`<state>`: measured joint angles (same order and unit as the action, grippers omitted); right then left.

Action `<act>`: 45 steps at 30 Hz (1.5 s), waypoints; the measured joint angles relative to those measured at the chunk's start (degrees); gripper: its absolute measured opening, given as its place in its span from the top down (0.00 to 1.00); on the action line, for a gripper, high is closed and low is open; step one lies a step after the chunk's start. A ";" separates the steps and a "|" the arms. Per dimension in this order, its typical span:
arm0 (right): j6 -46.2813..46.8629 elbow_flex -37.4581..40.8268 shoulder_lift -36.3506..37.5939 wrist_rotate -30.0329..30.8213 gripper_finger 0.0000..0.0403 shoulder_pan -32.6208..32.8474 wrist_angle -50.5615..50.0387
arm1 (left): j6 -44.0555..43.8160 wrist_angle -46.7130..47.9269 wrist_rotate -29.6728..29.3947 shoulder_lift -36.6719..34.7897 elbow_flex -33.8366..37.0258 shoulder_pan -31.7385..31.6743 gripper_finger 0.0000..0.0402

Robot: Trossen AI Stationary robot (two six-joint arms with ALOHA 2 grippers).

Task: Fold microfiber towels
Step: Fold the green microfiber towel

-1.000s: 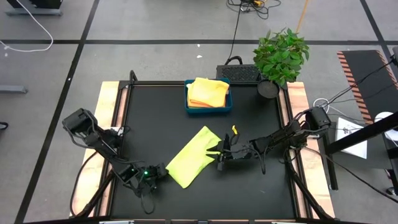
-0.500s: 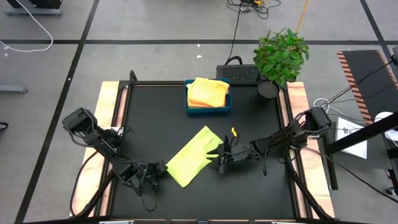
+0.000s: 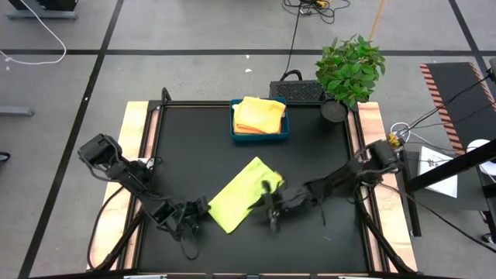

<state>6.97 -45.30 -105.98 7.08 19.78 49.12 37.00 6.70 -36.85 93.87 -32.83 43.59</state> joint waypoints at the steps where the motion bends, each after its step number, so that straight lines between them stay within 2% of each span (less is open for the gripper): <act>1: -0.83 -2.40 -2.28 -0.49 0.77 0.30 -0.48 | 0.23 -0.74 0.12 0.04 0.01 -0.36 0.75; 5: -2.57 -11.49 -10.55 -1.28 0.75 0.32 -6.21 | 0.33 -2.13 1.09 0.09 0.05 -1.42 0.80; 10: -5.32 -19.28 -16.11 -1.38 0.67 0.29 -11.86 | -1.74 -1.20 3.26 0.09 -0.01 -1.86 0.96; 16: -7.77 -20.98 -16.25 -1.44 0.52 2.05 -14.28 | -3.86 -0.62 3.82 0.09 -0.06 -1.85 0.98; 20: -7.86 -20.98 -16.34 -1.33 0.47 2.84 -16.50 | -6.02 -0.31 4.25 0.09 -0.76 -2.15 0.99; 31: -9.04 -20.96 -16.32 0.56 0.47 2.73 -20.24 | -8.97 2.86 7.11 0.15 -4.01 -4.41 0.99; 34: -9.23 -20.96 -16.32 0.96 0.47 2.68 -21.18 | -12.38 5.47 8.44 0.15 -5.75 -5.54 0.99; 40: -9.21 -20.96 -16.23 4.12 0.47 2.75 -23.34 | -17.14 11.52 13.68 0.31 -10.15 -7.35 1.00; 45: -8.55 -20.91 -15.04 5.29 0.47 3.15 -23.67 | -22.38 16.30 20.51 0.37 -15.67 -8.05 1.00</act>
<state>-1.58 -66.22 -121.03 12.37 22.93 25.44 14.61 23.01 -16.34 94.24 -48.50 35.54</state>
